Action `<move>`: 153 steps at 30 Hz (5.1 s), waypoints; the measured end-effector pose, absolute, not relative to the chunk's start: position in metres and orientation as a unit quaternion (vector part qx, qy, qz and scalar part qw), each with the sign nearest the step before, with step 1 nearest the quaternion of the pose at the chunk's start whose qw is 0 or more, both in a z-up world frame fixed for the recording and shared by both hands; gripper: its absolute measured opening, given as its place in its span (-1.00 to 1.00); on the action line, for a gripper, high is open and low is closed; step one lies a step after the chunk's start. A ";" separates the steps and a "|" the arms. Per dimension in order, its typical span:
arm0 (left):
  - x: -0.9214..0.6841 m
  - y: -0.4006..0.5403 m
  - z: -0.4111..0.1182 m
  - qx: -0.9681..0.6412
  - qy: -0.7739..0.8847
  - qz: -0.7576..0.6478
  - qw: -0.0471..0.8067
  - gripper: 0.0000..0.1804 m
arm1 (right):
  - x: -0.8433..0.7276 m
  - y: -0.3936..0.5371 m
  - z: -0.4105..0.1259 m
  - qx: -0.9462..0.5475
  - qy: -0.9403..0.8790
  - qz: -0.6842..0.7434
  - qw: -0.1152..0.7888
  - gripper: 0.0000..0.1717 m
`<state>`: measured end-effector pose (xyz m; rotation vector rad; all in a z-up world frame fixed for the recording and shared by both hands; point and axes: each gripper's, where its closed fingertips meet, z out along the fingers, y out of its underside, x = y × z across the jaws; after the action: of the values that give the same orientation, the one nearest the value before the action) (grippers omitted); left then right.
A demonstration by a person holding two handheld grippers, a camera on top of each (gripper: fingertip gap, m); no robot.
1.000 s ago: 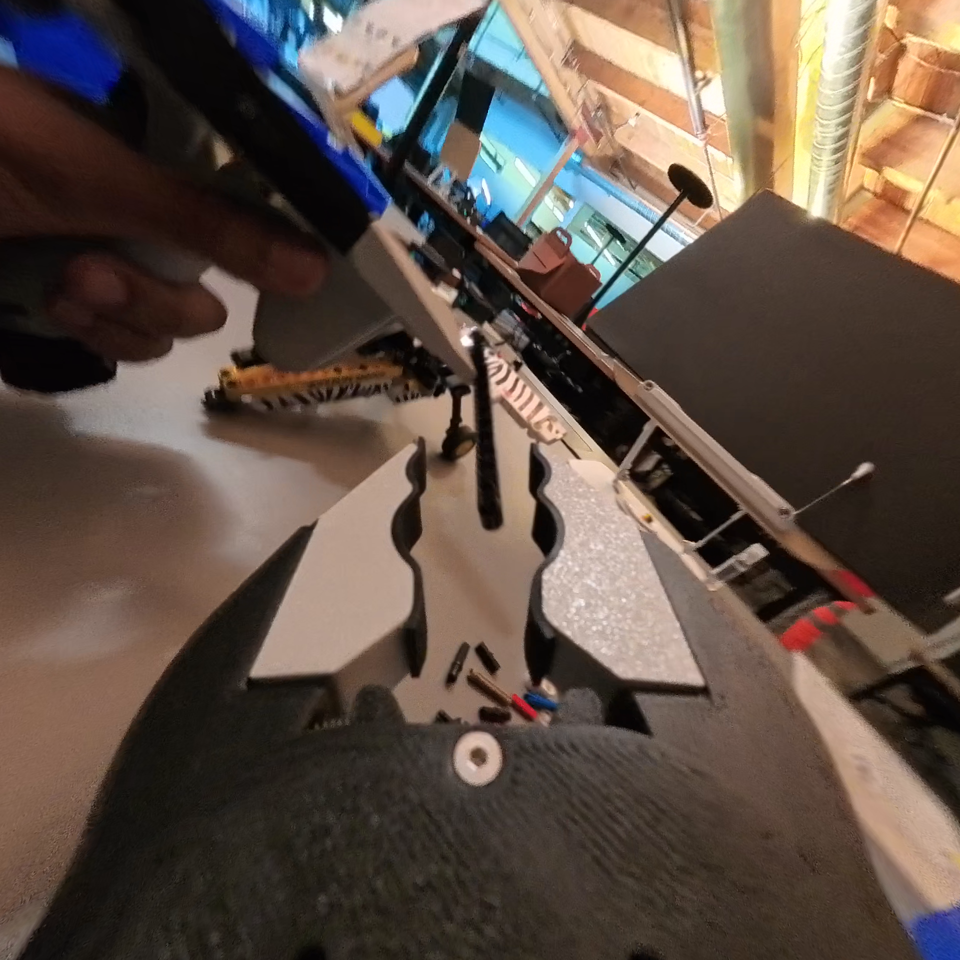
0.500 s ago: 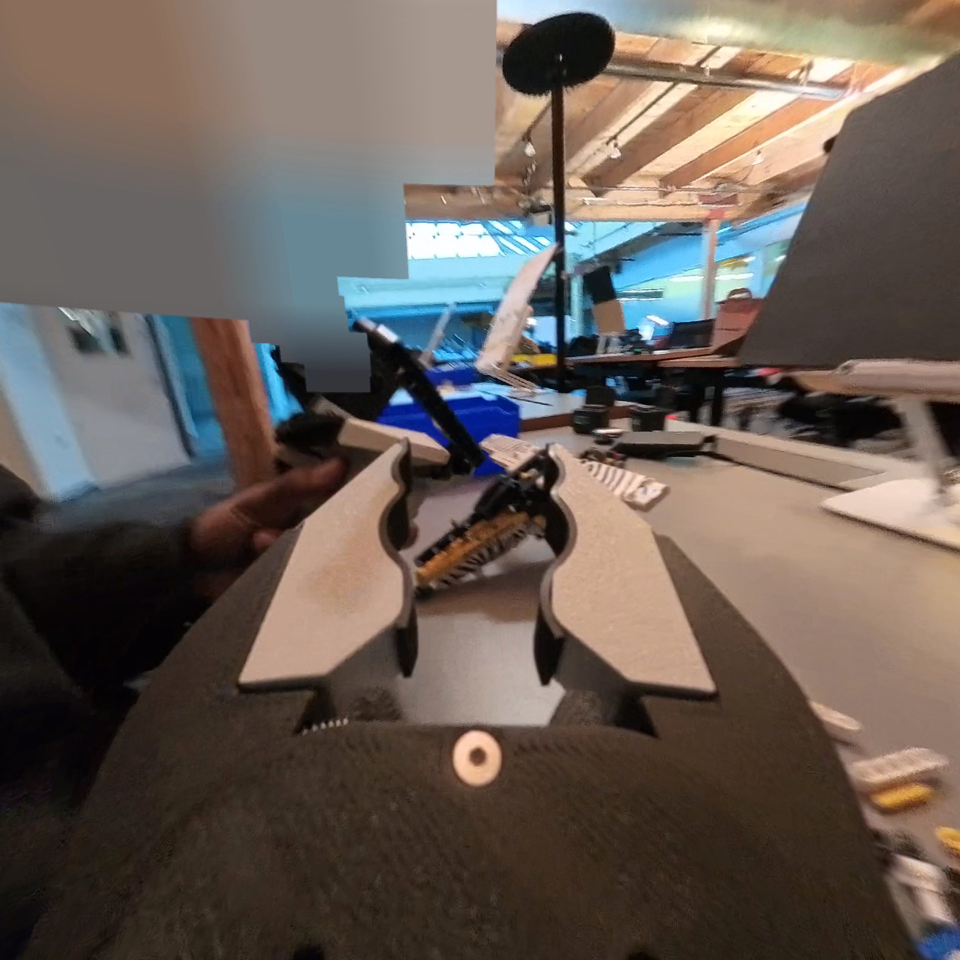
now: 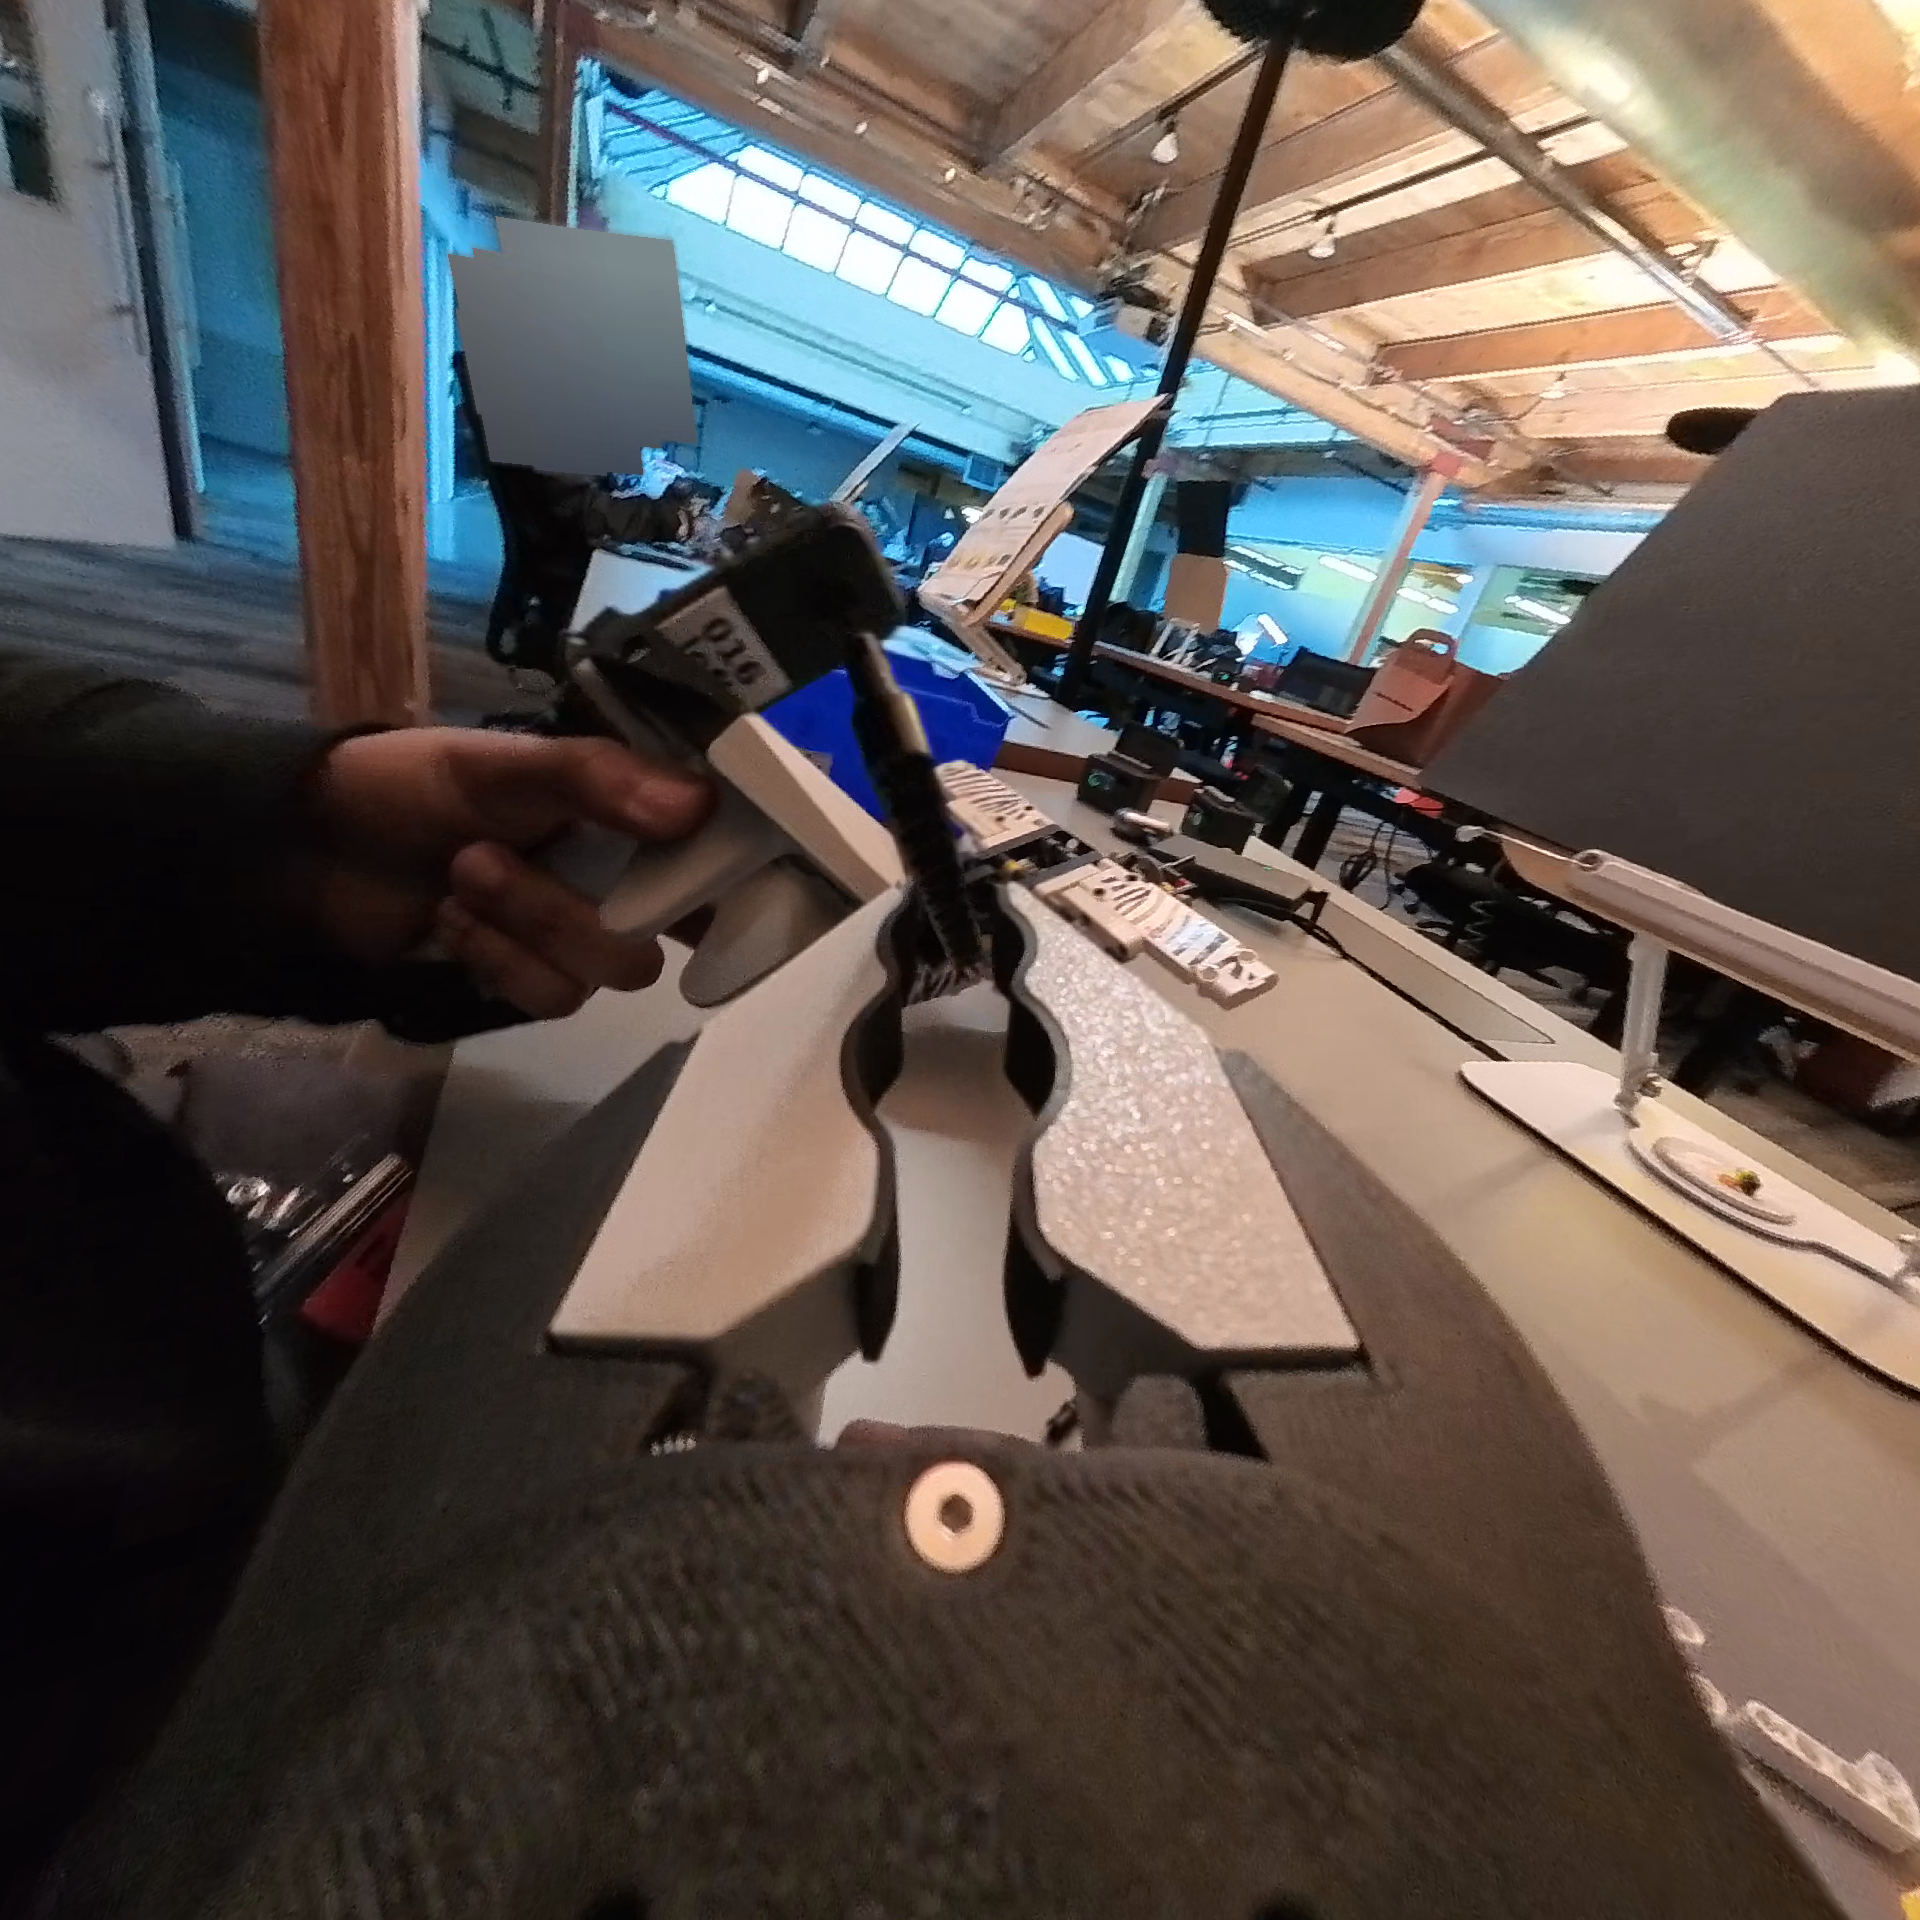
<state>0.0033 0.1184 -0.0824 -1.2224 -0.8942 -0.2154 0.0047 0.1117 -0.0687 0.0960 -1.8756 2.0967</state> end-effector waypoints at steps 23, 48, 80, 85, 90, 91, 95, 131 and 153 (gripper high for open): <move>0.024 0.132 -0.078 -0.504 -0.382 -0.310 0.710 -0.94 | 0.022 0.121 -0.078 0.071 -0.694 0.713 0.068 -0.94; 0.017 0.133 -0.080 -0.497 -0.396 -0.297 0.713 -0.97 | 0.018 0.133 -0.078 0.056 -0.700 0.712 0.022 -0.94; 0.010 0.094 -0.067 -0.477 -0.397 -0.208 0.756 -0.98 | -0.012 0.159 -0.204 -0.052 -0.945 0.313 0.077 -0.94; 0.011 0.096 -0.071 -0.490 -0.402 -0.194 0.749 -0.98 | -0.015 0.154 -0.199 -0.046 -0.939 0.326 0.098 -0.83; 0.012 0.097 -0.074 -0.490 -0.407 -0.195 0.746 -0.98 | -0.021 0.151 -0.178 -0.062 -0.916 0.384 0.100 -0.72; 0.013 0.098 -0.075 -0.491 -0.408 -0.196 0.745 -0.98 | -0.021 0.149 -0.168 -0.065 -0.904 0.412 0.099 -0.72; 0.015 0.105 -0.076 -0.494 -0.405 -0.205 0.742 -0.99 | -0.008 0.130 -0.108 -0.059 -0.807 0.587 0.040 -0.72; 0.023 0.135 -0.056 -0.434 -0.399 -0.278 0.759 -1.00 | 0.028 0.132 -0.061 0.089 -0.721 0.675 0.131 -0.97; 0.017 0.098 -0.057 -0.595 -0.413 0.001 0.690 -0.98 | -0.083 0.232 -0.086 -0.197 -0.744 0.616 0.168 -0.98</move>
<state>0.0173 0.0977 -0.0572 -1.3294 -0.9227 0.0014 -0.0825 0.2325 -0.0858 -0.5609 -2.1164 1.7531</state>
